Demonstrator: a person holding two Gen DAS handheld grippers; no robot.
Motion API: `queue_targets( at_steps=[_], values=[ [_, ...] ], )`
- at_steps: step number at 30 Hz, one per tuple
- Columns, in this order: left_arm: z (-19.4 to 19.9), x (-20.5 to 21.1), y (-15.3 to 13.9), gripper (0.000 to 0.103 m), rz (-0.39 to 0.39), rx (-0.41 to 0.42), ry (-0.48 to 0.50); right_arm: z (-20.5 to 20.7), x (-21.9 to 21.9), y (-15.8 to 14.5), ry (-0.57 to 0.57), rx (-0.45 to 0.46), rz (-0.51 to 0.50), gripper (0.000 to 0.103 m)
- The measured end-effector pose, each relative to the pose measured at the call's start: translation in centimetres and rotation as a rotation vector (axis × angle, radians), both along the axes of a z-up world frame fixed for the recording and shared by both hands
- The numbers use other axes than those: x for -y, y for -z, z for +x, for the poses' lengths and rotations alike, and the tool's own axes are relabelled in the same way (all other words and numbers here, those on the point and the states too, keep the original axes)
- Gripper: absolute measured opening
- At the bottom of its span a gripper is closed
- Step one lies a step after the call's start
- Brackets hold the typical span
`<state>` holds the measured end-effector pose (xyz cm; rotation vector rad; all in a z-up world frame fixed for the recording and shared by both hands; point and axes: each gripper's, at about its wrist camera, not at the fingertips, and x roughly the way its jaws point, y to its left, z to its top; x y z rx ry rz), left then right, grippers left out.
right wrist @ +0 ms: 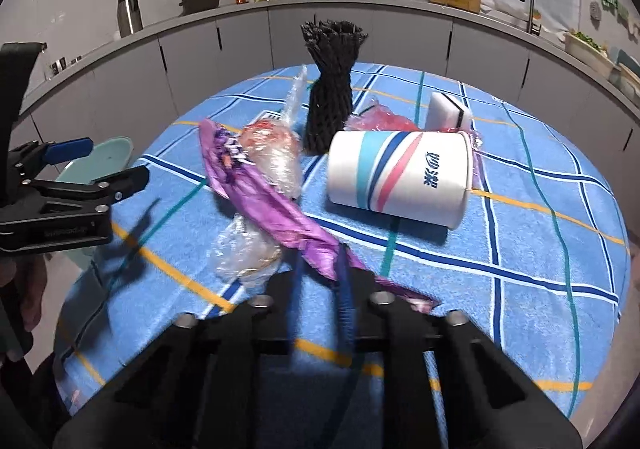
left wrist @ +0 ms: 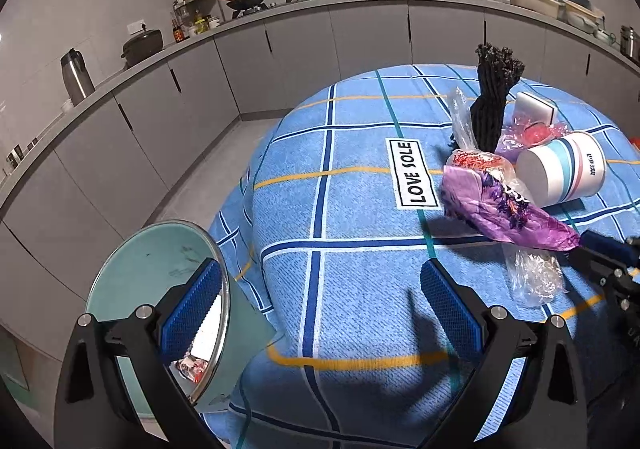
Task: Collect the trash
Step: 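Move both tools back to the trash on the table, then grasp the clear bag with red netting with the left tool while the right tool grasps the purple wrapper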
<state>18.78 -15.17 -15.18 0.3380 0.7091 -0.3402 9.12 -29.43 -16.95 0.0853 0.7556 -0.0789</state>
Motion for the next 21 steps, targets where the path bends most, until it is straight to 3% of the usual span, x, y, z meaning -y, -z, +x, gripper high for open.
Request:
queue_targets(
  at_steps=[2, 11, 14, 16, 17, 21],
  values=[
    [-0.2, 0.1, -0.2, 0.098, -0.003, 0.002, 0.004, -0.4, -0.2, -0.3, 0.003, 0.017, 0.008, 0.001],
    [-0.8, 0.5, -1.4, 0.098, -0.02, 0.021, 0.015, -2.7, 1.1, -3.2, 0.073, 0.126, 0.059, 0.001],
    [-1.2, 1.1, -1.6, 0.098, -0.015, 0.025, 0.027, -2.7, 1.0, -3.4, 0.049, 0.105, 0.055, 0.001],
    [-1.5, 1.4, -1.8, 0.098, -0.008, 0.034, 0.036, -2.5, 0.7, -3.2, 0.04, 0.103, 0.016, 0.021],
    [-1.5, 1.5, -1.8, 0.098, -0.003, 0.039, 0.036, -2.0, 0.5, -3.0, 0.027, 0.09, 0.014, 0.042],
    [-1.0, 1.1, -1.6, 0.098, 0.002, 0.032, 0.014, -0.6, 0.4, -1.7, -0.029, 0.015, -0.013, 0.043]
  ],
)
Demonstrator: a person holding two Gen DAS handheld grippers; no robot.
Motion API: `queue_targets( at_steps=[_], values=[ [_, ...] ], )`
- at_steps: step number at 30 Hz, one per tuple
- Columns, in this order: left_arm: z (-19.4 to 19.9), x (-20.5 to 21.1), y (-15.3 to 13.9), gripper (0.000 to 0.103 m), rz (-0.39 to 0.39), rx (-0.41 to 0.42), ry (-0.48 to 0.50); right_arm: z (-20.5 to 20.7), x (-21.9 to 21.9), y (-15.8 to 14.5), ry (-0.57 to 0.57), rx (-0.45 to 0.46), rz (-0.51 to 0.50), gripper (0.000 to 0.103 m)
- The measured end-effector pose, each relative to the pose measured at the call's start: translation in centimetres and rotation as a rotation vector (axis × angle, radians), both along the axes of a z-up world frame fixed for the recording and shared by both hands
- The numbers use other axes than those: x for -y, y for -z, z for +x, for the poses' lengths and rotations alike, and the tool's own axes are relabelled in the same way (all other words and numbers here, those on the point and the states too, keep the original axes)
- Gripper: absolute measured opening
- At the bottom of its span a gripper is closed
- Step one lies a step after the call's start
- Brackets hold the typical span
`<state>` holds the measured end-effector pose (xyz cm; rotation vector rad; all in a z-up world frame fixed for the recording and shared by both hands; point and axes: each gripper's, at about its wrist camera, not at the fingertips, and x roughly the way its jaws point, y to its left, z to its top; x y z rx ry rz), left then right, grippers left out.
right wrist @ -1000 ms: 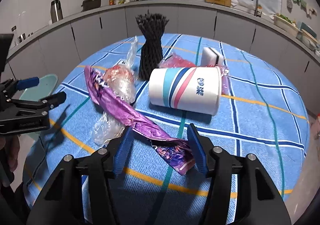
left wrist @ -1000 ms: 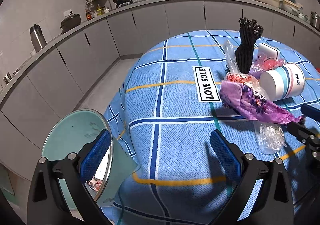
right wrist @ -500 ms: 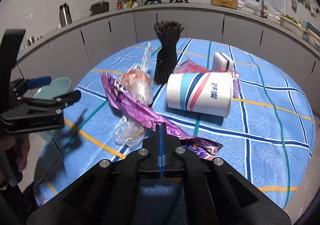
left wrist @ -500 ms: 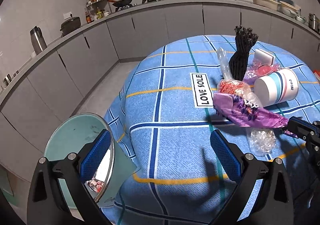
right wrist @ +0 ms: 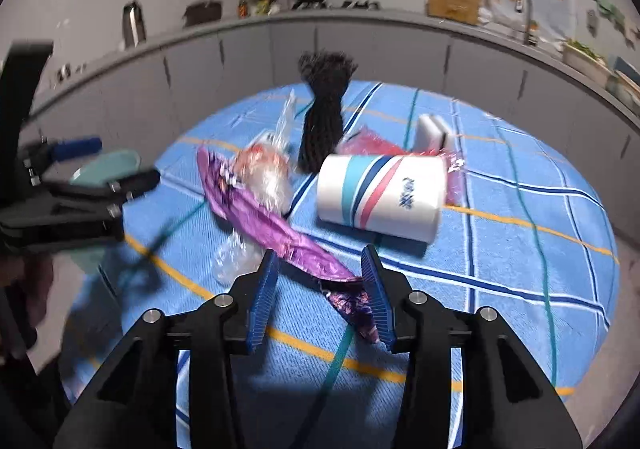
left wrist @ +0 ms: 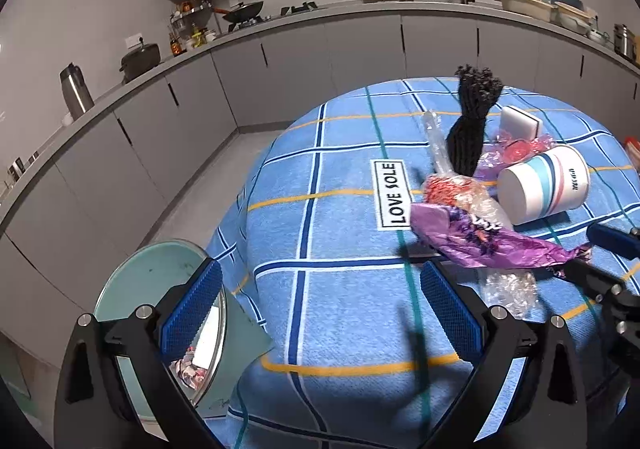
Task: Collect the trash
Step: 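Grasp the clear bag with red netting with the left tool while the right tool grasps the purple wrapper, then lift the clear bag and purple wrapper and carry both over the bucket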
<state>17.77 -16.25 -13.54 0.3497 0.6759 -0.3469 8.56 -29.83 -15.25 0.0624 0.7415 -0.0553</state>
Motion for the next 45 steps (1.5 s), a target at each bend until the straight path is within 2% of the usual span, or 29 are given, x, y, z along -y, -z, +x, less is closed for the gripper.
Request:
queue_targets(
  at_steps=[5, 7, 8, 9, 12, 17, 21, 25, 31, 32, 34, 35, 37, 38, 40, 41, 45],
  values=[
    [1.0, 0.2, 0.9, 0.098, 0.006, -0.019, -0.016, 1.8, 0.1, 1.5, -0.039, -0.07, -0.019, 0.041],
    [1.0, 0.4, 0.8, 0.098, 0.012, -0.016, -0.007, 2.4, 0.3, 1.9, -0.061, -0.094, -0.013, 0.036],
    [1.0, 0.4, 0.8, 0.098, 0.011, -0.015, -0.002, 2.5, 0.3, 1.9, -0.064, -0.098, -0.018, 0.023],
    [1.0, 0.3, 0.7, 0.098, 0.007, -0.014, 0.001, 2.4, 0.3, 1.8, -0.066, -0.095, -0.016, 0.017],
    [0.9, 0.2, 0.4, 0.098, -0.008, -0.015, 0.003, 1.8, 0.1, 0.9, -0.078, -0.069, -0.003, 0.015],
    [0.4, 0.7, -0.3, 0.098, -0.027, -0.007, 0.017, -0.7, 0.4, -1.3, -0.036, 0.029, 0.046, 0.015],
    [0.2, 2.7, -0.5, 0.098, -0.035, -0.012, 0.05, -2.3, 2.0, -2.7, 0.085, 0.09, 0.063, 0.015],
    [0.2, 5.8, 0.1, 0.098, -0.036, -0.022, 0.09, -3.5, 3.7, -2.5, 0.21, 0.108, 0.044, 0.015],
    [0.9, 9.0, 2.1, 0.096, -0.025, -0.078, 0.127, -4.4, 6.0, -1.9, 0.273, 0.117, 0.075, 0.015],
    [1.0, 9.2, 2.4, 0.095, -0.022, -0.086, 0.13, -4.5, 6.2, -1.9, 0.275, 0.119, 0.077, 0.015],
    [1.2, 9.7, 3.0, 0.084, -0.023, -0.114, 0.145, -4.8, 6.4, -1.8, 0.278, 0.123, 0.081, 0.015],
    [1.2, 9.9, 3.2, 0.076, -0.021, -0.129, 0.155, -5.0, 6.5, -1.8, 0.28, 0.126, 0.083, 0.015],
    [1.1, 10.0, 3.6, 0.069, -0.018, -0.147, 0.168, -5.1, 6.3, -1.9, 0.28, 0.131, 0.087, 0.015],
    [1.0, 10.0, 3.7, 0.059, -0.019, -0.156, 0.182, -5.0, 6.1, -2.0, 0.277, 0.132, 0.088, 0.015],
    [0.8, 9.8, 3.7, 0.052, -0.02, -0.163, 0.196, -4.8, 5.7, -2.2, 0.269, 0.137, 0.086, 0.015],
    [0.8, 9.7, 3.5, 0.045, -0.027, -0.167, 0.2, -4.9, 5.4, -2.2, 0.265, 0.14, 0.086, 0.015],
    [0.3, 8.1, 2.4, 0.036, -0.049, -0.153, 0.207, -4.7, 4.7, -2.8, 0.25, 0.153, 0.087, 0.015]
  ],
)
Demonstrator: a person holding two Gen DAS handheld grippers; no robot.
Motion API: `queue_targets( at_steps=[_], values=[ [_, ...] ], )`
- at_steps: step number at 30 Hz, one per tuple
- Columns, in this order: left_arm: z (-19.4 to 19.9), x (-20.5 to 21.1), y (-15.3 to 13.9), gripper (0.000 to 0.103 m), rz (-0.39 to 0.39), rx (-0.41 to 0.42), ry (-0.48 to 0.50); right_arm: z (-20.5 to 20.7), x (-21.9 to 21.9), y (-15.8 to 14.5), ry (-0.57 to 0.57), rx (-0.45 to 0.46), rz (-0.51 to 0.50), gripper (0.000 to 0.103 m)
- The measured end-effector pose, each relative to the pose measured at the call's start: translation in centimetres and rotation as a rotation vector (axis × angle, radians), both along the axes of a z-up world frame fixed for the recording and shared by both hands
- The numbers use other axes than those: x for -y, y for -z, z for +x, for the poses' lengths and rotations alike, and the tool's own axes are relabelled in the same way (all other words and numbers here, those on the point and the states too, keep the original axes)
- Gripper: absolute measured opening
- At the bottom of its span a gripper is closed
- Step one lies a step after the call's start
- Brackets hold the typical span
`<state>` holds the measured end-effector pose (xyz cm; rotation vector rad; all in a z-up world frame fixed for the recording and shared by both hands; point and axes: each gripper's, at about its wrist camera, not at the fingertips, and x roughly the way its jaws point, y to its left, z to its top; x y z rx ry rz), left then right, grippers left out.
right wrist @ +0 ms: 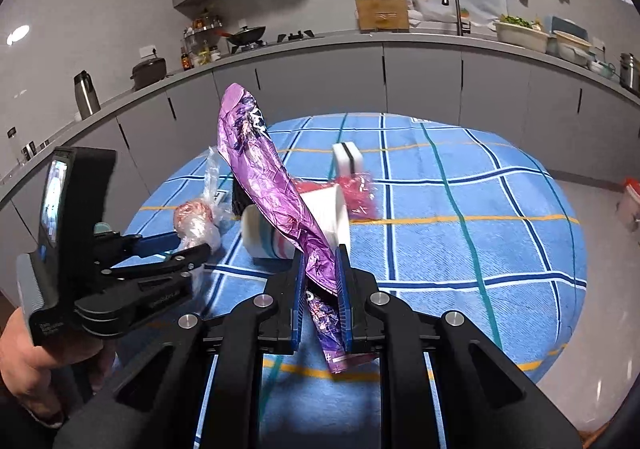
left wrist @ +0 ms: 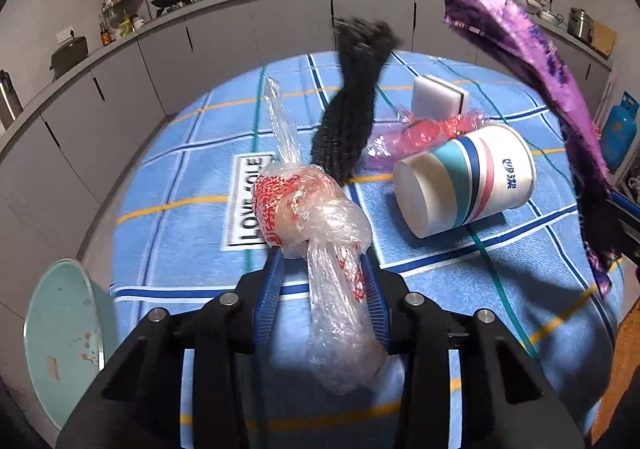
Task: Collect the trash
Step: 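Lift the clear bag and purple wrapper and carry both over the bucket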
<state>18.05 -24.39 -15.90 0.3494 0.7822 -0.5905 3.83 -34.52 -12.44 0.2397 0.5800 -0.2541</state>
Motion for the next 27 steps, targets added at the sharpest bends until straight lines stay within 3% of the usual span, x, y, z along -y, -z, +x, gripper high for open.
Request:
queue_targets(
  at_steps=[12, 27],
  values=[
    [-1.5, -6.5, -4.0, 0.035, -0.032, 0.1, -0.062, 1.5, -3.3, -1.7, -0.078, 0.035, 0.007, 0.015],
    [0.5, -15.4, -5.0, 0.035, -0.046, 0.11, -0.225, 6.5, -9.7, -3.3, -0.258, 0.044, 0.05, 0.015]
  ],
)
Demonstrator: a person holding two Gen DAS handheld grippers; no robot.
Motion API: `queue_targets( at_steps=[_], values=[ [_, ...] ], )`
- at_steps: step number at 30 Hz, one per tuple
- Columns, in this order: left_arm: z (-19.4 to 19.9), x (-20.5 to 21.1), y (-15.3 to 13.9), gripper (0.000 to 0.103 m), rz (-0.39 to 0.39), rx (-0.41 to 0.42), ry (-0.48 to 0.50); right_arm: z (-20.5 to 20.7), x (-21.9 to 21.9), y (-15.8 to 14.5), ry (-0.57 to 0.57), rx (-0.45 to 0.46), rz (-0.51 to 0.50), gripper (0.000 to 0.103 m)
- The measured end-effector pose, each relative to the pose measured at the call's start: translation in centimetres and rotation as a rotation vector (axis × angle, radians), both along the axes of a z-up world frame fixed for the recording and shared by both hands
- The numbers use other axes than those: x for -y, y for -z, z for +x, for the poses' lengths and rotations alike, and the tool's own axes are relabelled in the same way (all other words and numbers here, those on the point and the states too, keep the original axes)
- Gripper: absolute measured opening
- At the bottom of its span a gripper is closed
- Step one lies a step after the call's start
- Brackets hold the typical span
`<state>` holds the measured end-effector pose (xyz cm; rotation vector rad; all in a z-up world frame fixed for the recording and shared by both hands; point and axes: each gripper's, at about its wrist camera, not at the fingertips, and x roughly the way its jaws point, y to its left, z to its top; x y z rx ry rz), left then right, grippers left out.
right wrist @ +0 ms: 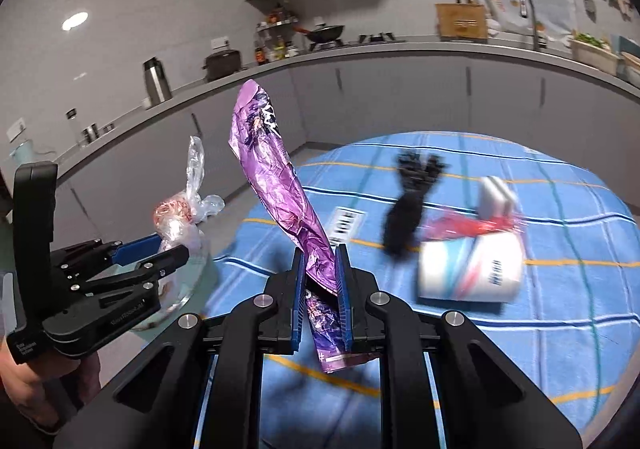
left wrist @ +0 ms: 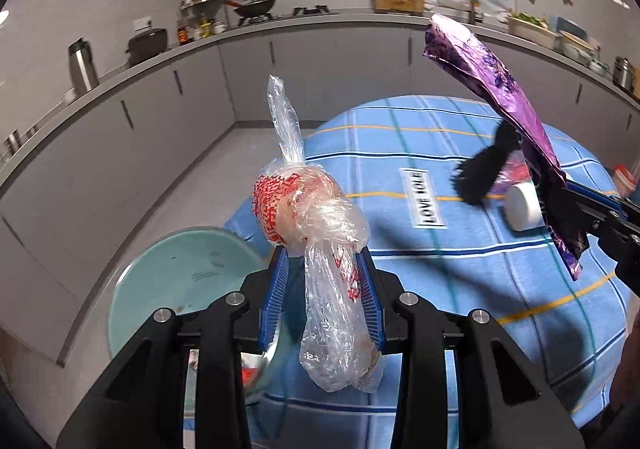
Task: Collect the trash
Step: 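Lift the clear bag and purple wrapper and carry both over the bucket, then open both tools to drop the bag and wrapper into the bucket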
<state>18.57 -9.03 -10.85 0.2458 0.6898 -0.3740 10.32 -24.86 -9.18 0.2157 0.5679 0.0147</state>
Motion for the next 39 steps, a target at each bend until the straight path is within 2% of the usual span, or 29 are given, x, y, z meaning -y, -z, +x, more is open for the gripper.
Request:
queue_targets(
  at_steps=[16, 28, 35, 39],
  values=[
    [2.6, -9.7, 0.3, 0.035, 0.009, 0.004, -0.204, 6.5, -10.0, -0.8, -0.229, -0.017, 0.003, 0.015],
    [4.3, -13.4, 2.2, 0.036, 0.009, -0.044, -0.273, 10.6, -16.0, 0.6, -0.377, -0.07, 0.028, 0.014],
    [4.9, -13.6, 4.0, 0.038, 0.013, -0.084, -0.28, 10.8, -15.3, 0.3, -0.345, -0.058, 0.031, 0.014],
    [5.0, -13.2, 4.9, 0.046, 0.013, -0.1, -0.272, 10.7, -14.1, 0.0, -0.32, -0.054, 0.036, 0.014]
  ],
)
